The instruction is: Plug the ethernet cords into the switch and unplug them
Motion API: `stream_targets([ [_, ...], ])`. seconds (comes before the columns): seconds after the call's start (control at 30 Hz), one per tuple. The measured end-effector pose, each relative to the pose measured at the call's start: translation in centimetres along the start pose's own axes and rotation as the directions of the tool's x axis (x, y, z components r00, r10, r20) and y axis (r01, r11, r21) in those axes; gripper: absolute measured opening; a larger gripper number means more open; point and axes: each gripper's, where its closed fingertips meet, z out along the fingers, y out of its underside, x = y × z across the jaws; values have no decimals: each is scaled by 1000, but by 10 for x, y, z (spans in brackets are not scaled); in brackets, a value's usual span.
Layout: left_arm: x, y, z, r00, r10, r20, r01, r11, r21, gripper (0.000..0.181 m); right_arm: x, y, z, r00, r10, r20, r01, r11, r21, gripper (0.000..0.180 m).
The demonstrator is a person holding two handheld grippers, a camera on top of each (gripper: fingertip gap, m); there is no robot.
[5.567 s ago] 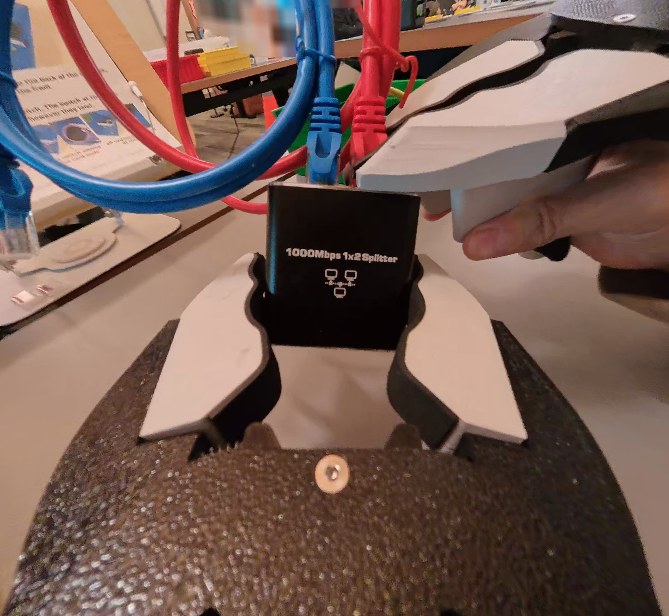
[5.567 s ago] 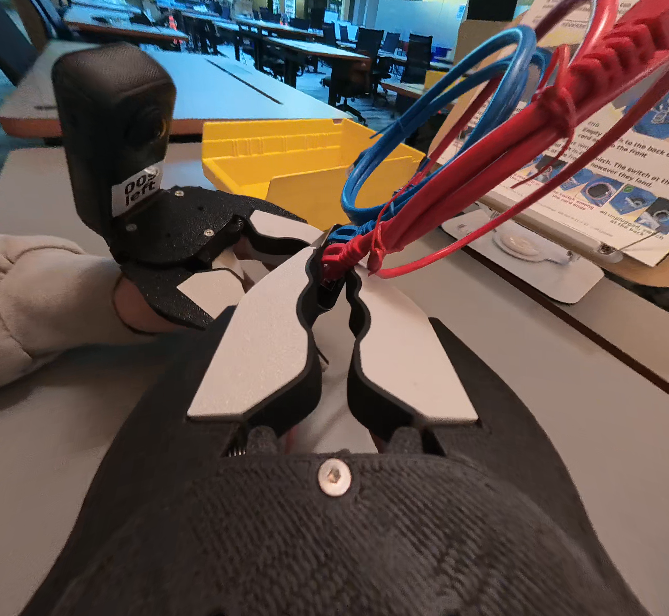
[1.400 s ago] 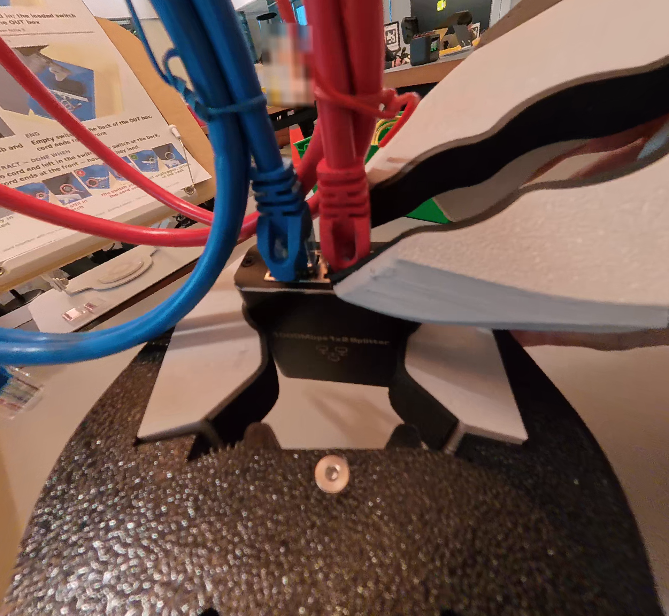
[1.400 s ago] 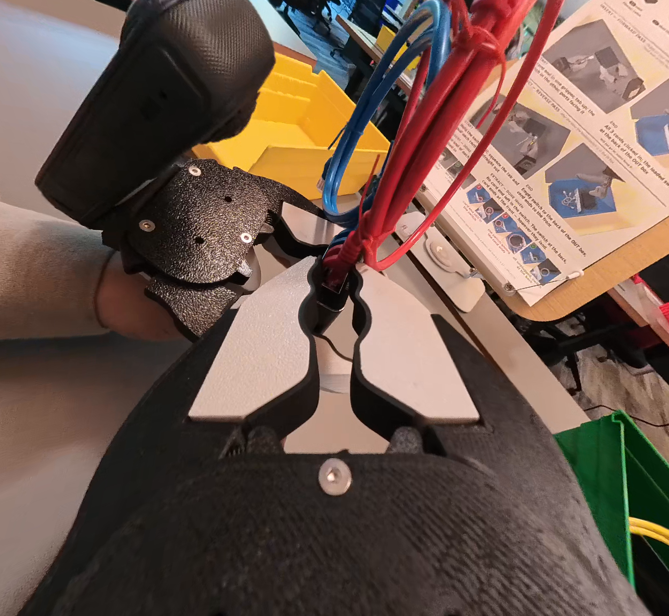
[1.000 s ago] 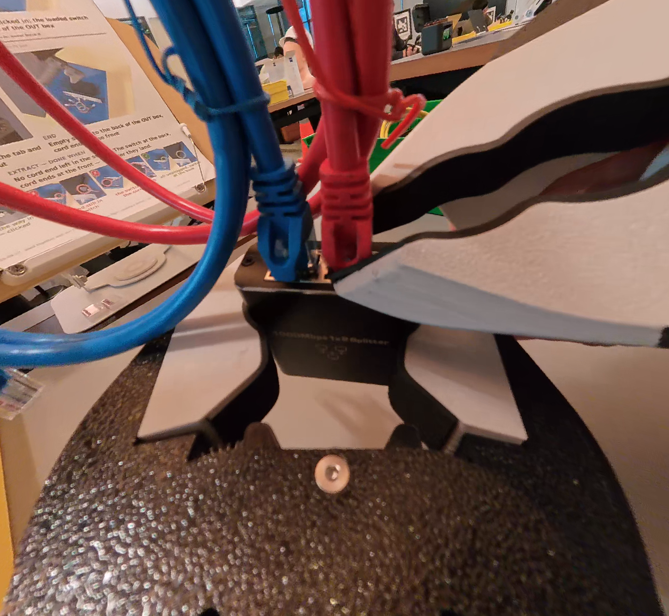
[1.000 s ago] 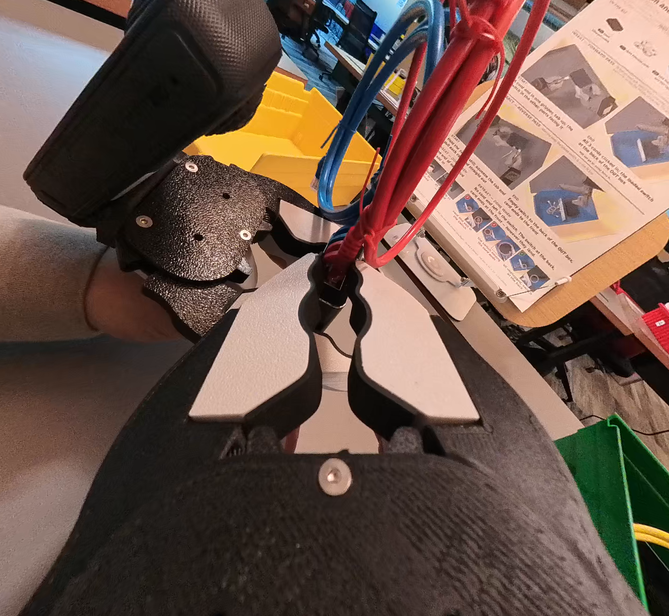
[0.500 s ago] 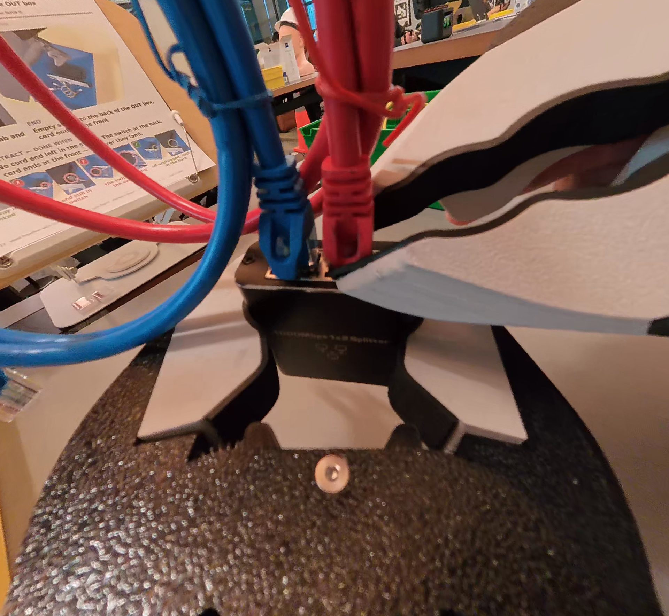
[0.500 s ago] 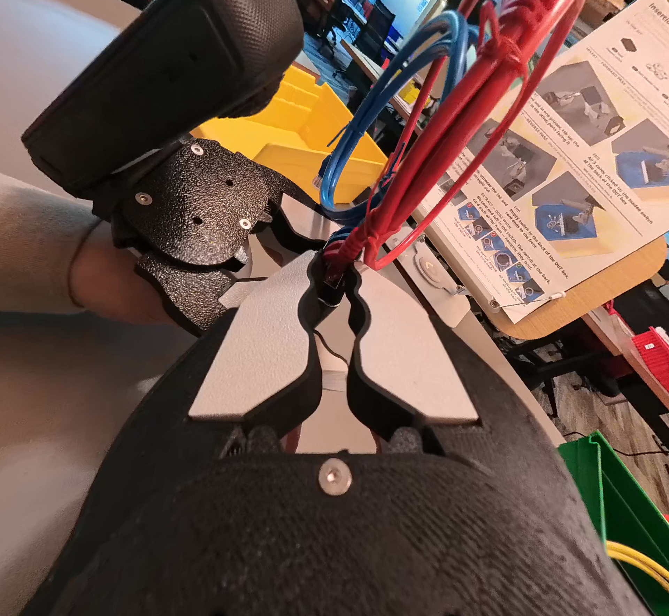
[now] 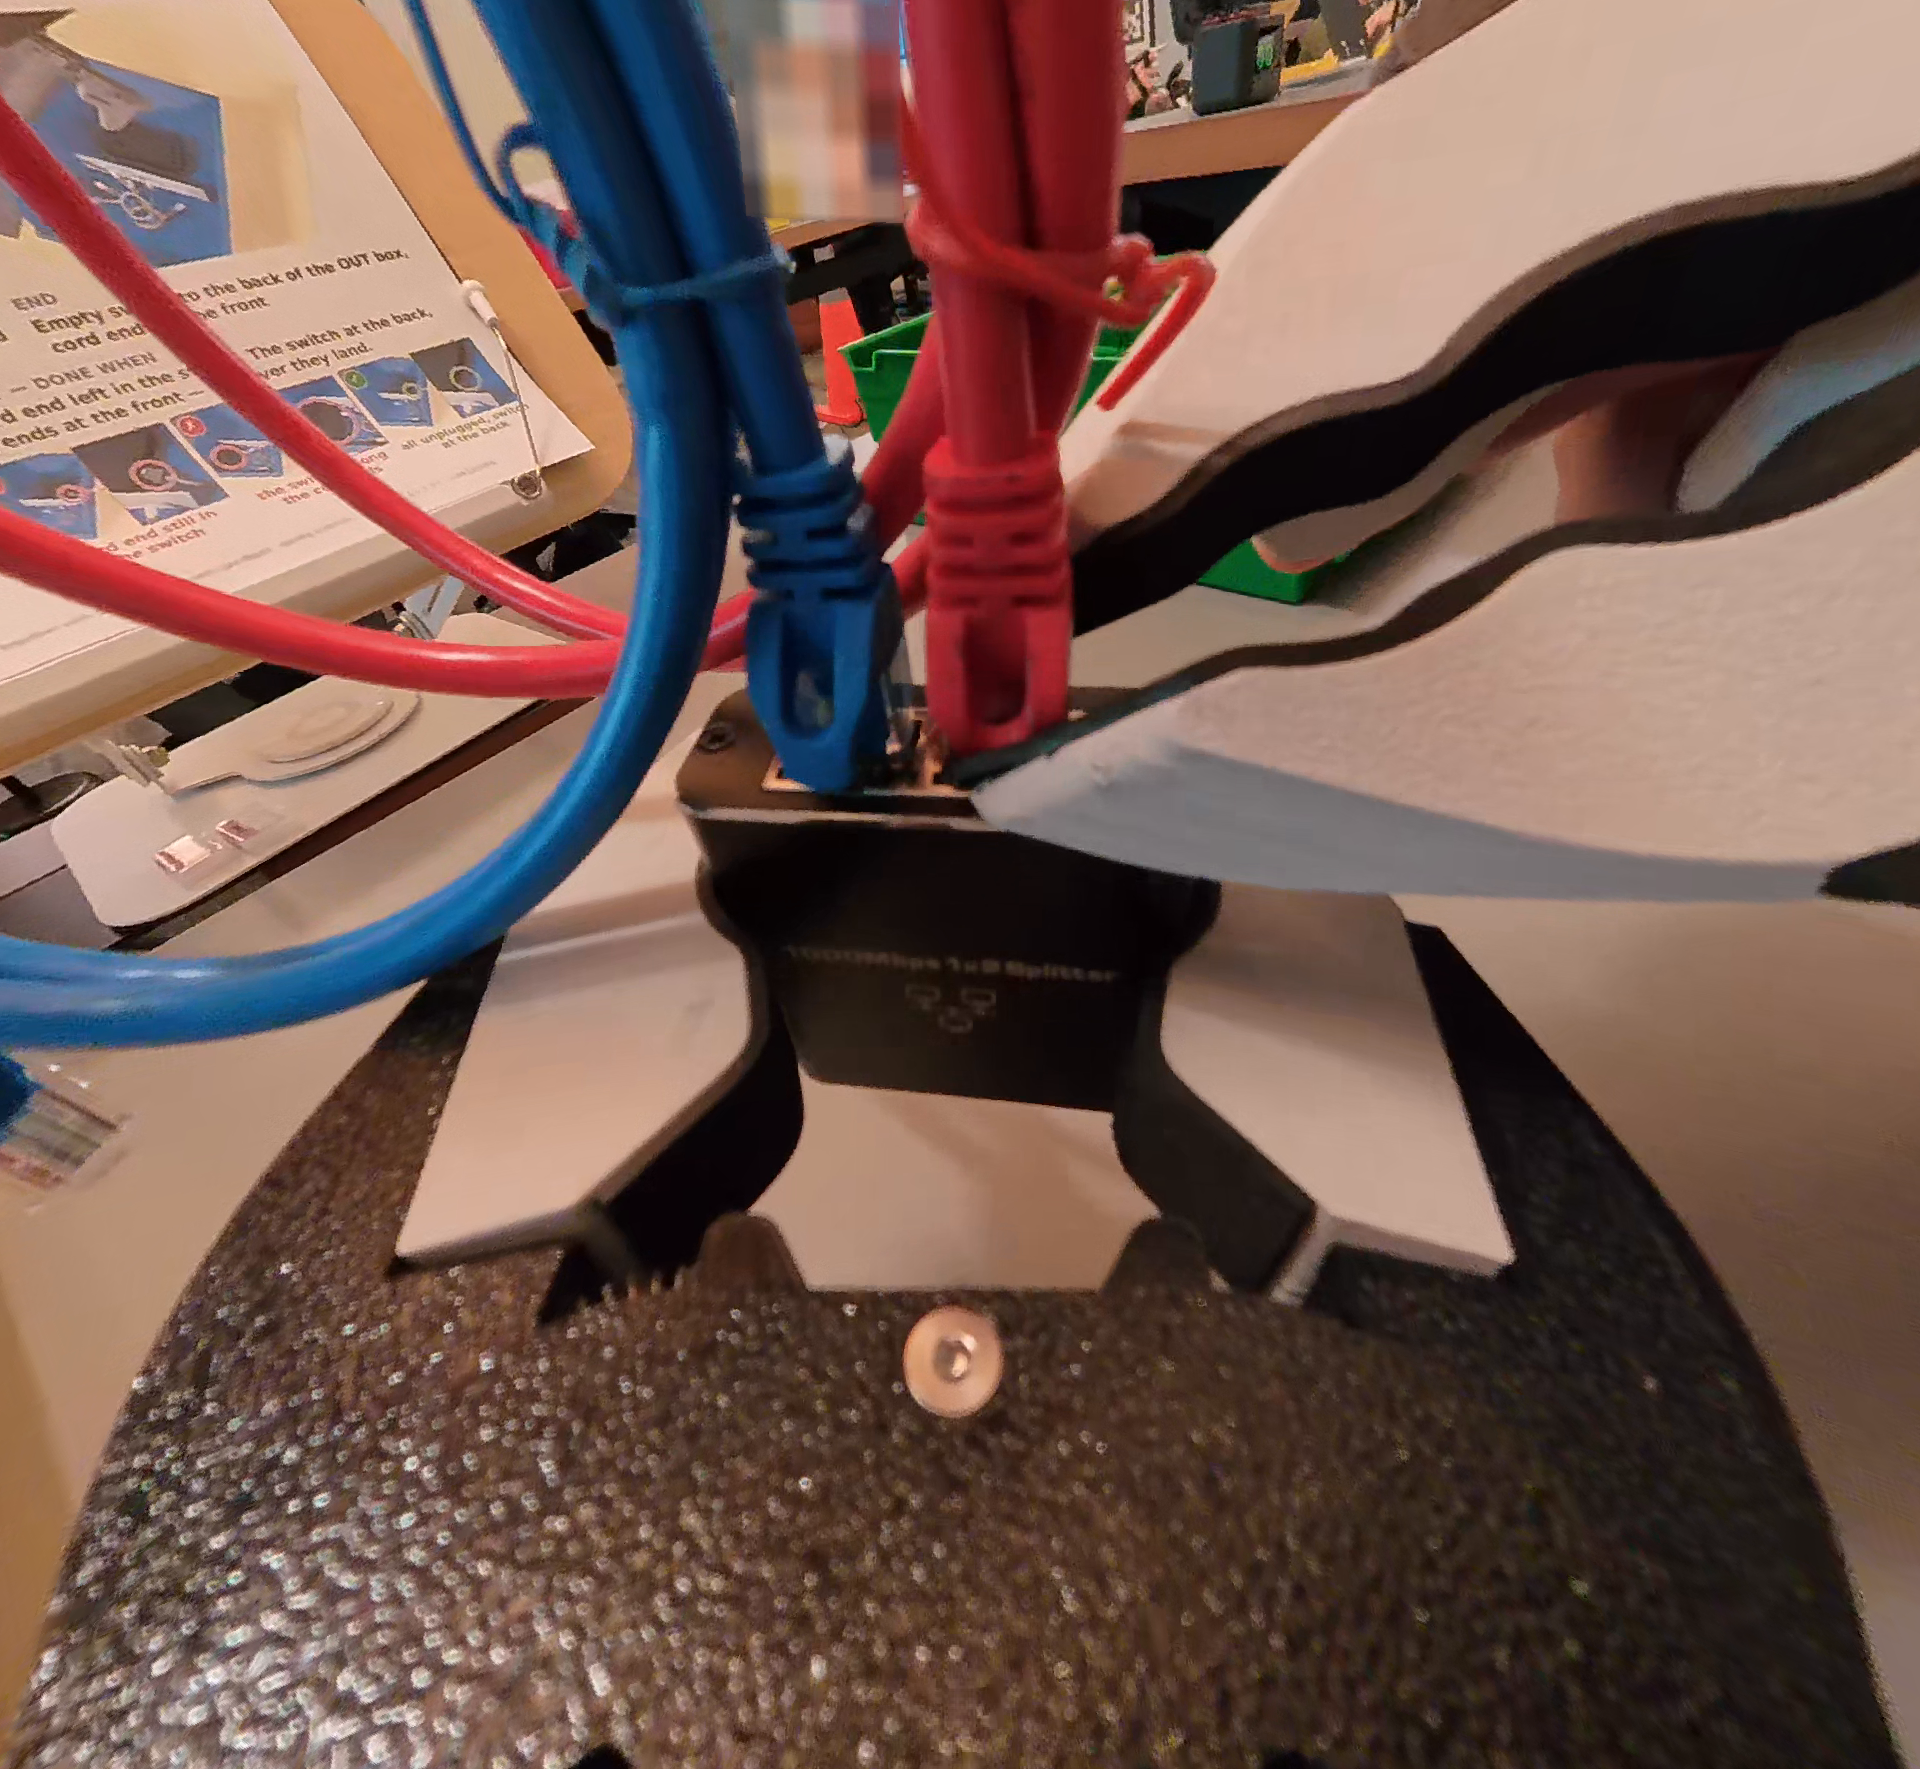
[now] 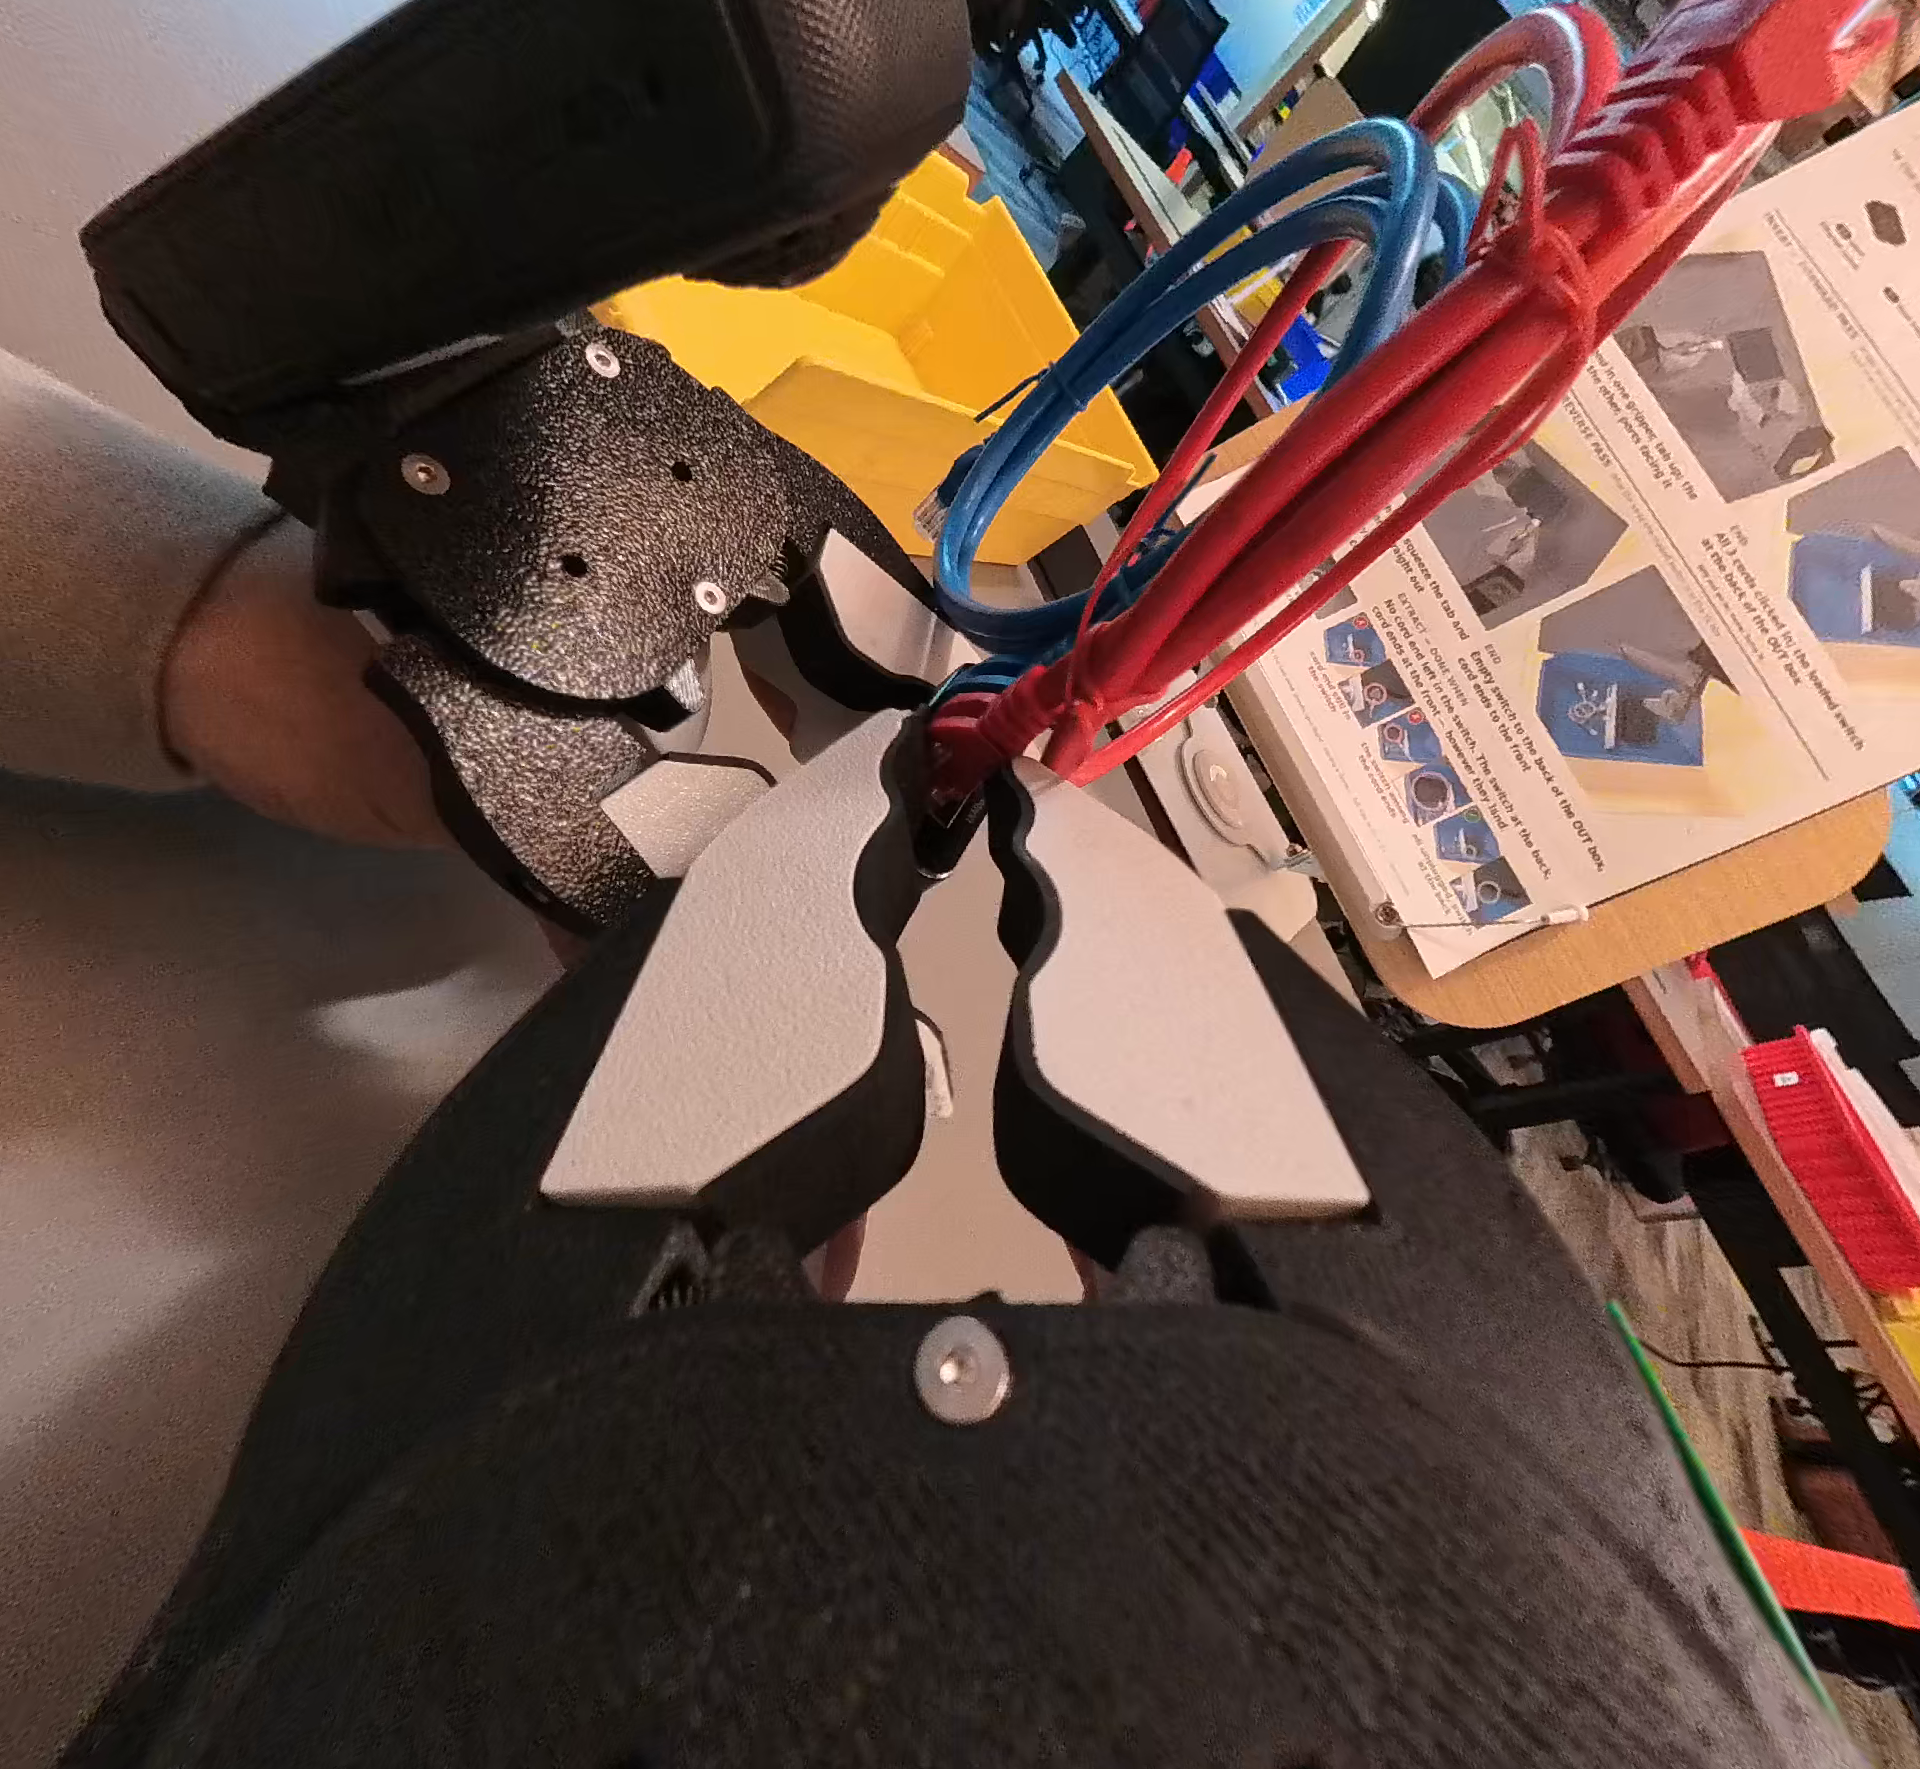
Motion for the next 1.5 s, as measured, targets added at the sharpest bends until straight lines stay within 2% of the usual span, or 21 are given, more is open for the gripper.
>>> stream_targets([
  [0.43, -8, -2, -2, 999, -28, 28, 28, 1000, 12, 75, 2, -4, 5, 990, -134, 48, 135, 991, -17, 15],
  [0.63, -19, -7, -8, 991, 72, 117, -76, 997, 30, 75, 3, -7, 4, 997, -8, 77, 5, 999, 41, 14],
  [0.87, -11, -9, -6, 997, 26, 73, -31, 997, 64, 75, 2, -8, 1, 994, -94, 51, 93, 995, 19, 14],
  [1.0, -19, -13, -11, 987, 88, 131, -97, 993, 68, 75, 3, -11, 1, 997, -4, 80, -1, 998, 55, 14],
  [1.17, -24, -16, -14, 975, 139, 175, -152, 986, 64, 76, 3, -13, 0, 971, 195, 137, -211, 970, 118, 12],
  [1.4, -27, -13, -14, 978, 119, 169, -131, 990, 60, 76, 3, -12, 4, 985, 90, 148, -98, 994, 48, 12],
  [1.5, -29, -16, -15, 975, 125, 186, -139, 988, 63, 76, 5, -14, 4, 971, 141, 191, -155, 986, 61, 12],
])
